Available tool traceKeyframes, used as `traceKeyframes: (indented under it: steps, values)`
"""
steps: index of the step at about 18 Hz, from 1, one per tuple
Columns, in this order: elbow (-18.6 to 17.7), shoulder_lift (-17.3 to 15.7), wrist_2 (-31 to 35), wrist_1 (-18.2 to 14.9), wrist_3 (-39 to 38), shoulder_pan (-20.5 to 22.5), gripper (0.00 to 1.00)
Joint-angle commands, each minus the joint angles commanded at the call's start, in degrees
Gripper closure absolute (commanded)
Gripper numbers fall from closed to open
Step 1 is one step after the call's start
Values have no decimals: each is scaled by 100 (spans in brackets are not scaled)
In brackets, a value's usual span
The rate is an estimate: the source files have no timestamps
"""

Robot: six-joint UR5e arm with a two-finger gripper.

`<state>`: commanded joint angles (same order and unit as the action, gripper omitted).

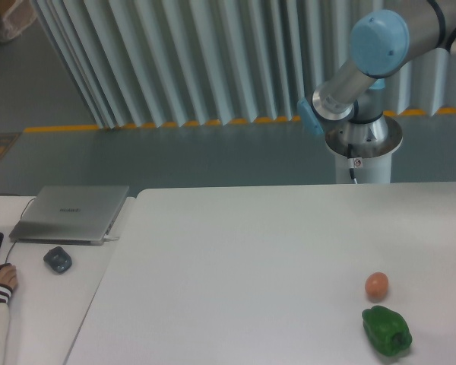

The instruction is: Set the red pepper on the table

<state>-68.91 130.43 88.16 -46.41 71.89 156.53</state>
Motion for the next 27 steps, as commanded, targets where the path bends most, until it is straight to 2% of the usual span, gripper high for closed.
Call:
traceKeyframes:
  steps: [15, 17, 27]
  values:
    - [79, 193, 0, 53, 0, -53, 0]
    - [-9, 193, 0, 53, 0, -53, 0]
    - [-9, 299, 0, 53, 0, -44, 0]
